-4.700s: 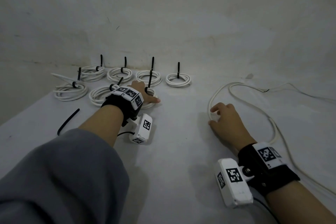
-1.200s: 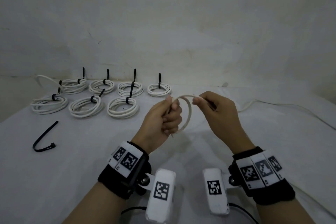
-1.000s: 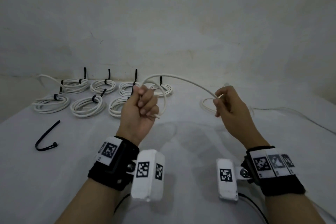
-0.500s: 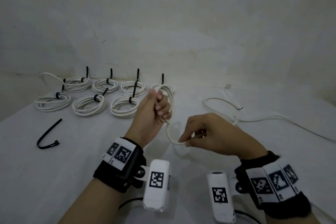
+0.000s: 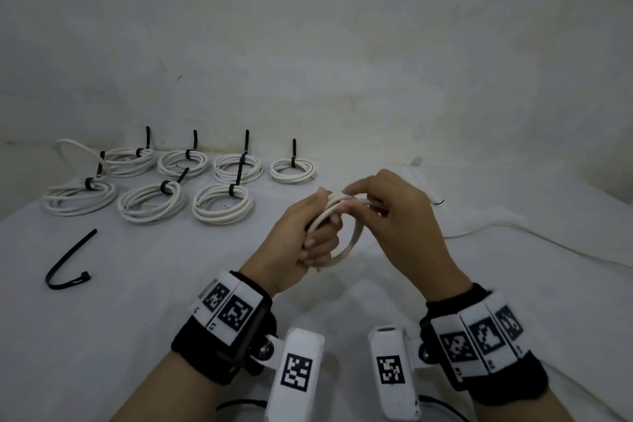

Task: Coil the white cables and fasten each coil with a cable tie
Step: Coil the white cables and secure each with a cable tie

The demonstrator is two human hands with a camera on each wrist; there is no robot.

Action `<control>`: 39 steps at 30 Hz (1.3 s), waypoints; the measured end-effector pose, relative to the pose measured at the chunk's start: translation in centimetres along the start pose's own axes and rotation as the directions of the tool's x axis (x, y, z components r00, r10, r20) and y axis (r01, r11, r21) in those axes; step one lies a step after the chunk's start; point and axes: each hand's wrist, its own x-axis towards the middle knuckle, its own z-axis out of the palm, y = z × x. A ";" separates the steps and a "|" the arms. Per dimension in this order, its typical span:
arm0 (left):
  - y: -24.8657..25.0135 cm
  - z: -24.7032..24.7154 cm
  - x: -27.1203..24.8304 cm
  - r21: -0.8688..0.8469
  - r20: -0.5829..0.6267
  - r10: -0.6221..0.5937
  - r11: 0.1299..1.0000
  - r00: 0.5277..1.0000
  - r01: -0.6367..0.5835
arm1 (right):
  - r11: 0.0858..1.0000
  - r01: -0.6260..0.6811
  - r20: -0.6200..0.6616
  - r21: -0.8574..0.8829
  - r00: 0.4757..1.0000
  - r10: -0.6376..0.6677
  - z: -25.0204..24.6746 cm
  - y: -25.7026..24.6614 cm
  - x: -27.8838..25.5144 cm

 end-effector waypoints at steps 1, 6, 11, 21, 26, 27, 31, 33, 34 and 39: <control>-0.1 0.1 0.0 0.021 -0.002 -0.001 1.000 1.000 0.001 | 1.000 -0.002 -0.006 -0.018 1.000 0.002 0.0 0.1 0.0; -0.2 0.7 0.1 0.099 -0.047 0.002 0.995 0.999 0.002 | 0.997 -0.065 0.092 0.031 0.994 0.062 0.2 0.3 -0.1; -0.6 0.9 0.1 0.146 -0.096 0.003 0.989 0.995 0.012 | 0.991 -0.105 0.040 0.085 0.994 0.102 0.4 0.2 -0.3; 1.5 -1.1 0.2 -0.037 0.046 -0.207 0.977 0.977 0.208 | 0.987 -0.094 0.118 0.127 0.990 0.079 0.1 0.4 -0.1; 2.1 -2.5 -0.4 -0.059 0.161 -0.187 0.978 0.969 0.199 | 0.970 -0.123 0.111 0.207 0.989 0.102 0.8 -0.3 -0.3; 2.0 -2.5 -0.3 -0.065 0.159 -0.157 0.983 0.975 0.169 | 0.965 -0.136 0.098 0.225 0.988 0.116 0.7 -0.3 -0.3; 1.9 -2.9 0.3 -0.310 0.130 -0.011 0.949 0.992 0.051 | 0.976 -0.151 0.020 0.157 0.989 0.150 0.0 1.4 -0.4; 2.2 -4.1 0.5 -0.459 0.101 0.083 0.888 0.991 -0.028 | 0.984 -0.151 -0.012 0.090 0.988 0.153 -0.6 2.3 -0.4; 2.4 -4.7 0.6 -0.532 0.120 0.128 0.845 0.985 -0.045 | 0.984 -0.154 -0.029 0.086 0.987 0.157 -0.8 2.6 -0.4; 2.8 -6.0 0.4 -0.619 0.038 0.244 0.767 0.969 -0.169 | 0.942 -0.245 0.002 0.231 0.968 0.251 -1.7 3.0 -0.5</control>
